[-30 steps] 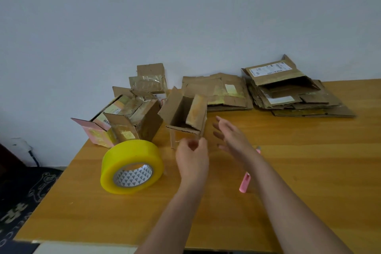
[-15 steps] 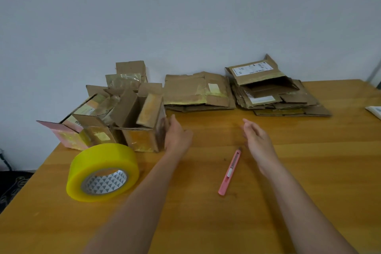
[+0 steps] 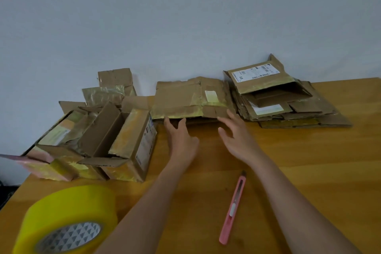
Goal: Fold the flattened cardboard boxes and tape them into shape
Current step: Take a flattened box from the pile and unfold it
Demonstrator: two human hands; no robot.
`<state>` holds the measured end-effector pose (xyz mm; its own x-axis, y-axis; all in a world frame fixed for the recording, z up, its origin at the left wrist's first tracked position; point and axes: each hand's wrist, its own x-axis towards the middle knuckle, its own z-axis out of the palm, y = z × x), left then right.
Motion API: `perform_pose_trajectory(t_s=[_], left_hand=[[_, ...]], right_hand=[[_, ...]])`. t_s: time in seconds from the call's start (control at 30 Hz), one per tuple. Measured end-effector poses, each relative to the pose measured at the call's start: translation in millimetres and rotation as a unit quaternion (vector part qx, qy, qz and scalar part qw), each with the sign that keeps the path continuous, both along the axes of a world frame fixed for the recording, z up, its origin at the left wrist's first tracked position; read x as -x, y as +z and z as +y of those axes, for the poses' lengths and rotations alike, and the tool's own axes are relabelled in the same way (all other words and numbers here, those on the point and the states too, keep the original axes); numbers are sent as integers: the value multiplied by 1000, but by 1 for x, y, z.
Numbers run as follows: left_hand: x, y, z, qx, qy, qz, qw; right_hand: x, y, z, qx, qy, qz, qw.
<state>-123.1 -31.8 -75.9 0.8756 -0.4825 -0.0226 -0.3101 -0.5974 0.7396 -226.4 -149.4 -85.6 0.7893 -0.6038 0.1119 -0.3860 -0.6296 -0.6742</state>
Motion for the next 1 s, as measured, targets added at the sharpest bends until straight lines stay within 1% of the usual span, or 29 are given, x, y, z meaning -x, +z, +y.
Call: perform_pose_trajectory(t_s=[0.1, 0.23, 0.5, 0.63, 0.73, 0.87, 1.0], left_hand=[[-4, -6, -5, 4, 16, -4, 1000], [-4, -7, -9, 19, 16, 4, 1000], [-3, -6, -10, 57, 6, 13, 998], [-4, -6, -13, 78, -8, -3, 997], [-6, -7, -13, 83, -14, -18, 996], [-5, -6, -8, 86, -32, -74, 993], [3, -4, 2, 67, -34, -145, 987]], right_hand=[[-16, -8, -11, 23, 16, 28, 999], [-28, -14, -18, 32, 20, 52, 998], [-31, -8, -14, 42, 34, 36, 998], [-38, -5, -17, 96, 40, 84, 991], [-41, -2, -18, 109, 47, 108, 987], [-35, 6, -15, 109, 40, 59, 992], [-20, 28, -2, 57, 42, -19, 997]])
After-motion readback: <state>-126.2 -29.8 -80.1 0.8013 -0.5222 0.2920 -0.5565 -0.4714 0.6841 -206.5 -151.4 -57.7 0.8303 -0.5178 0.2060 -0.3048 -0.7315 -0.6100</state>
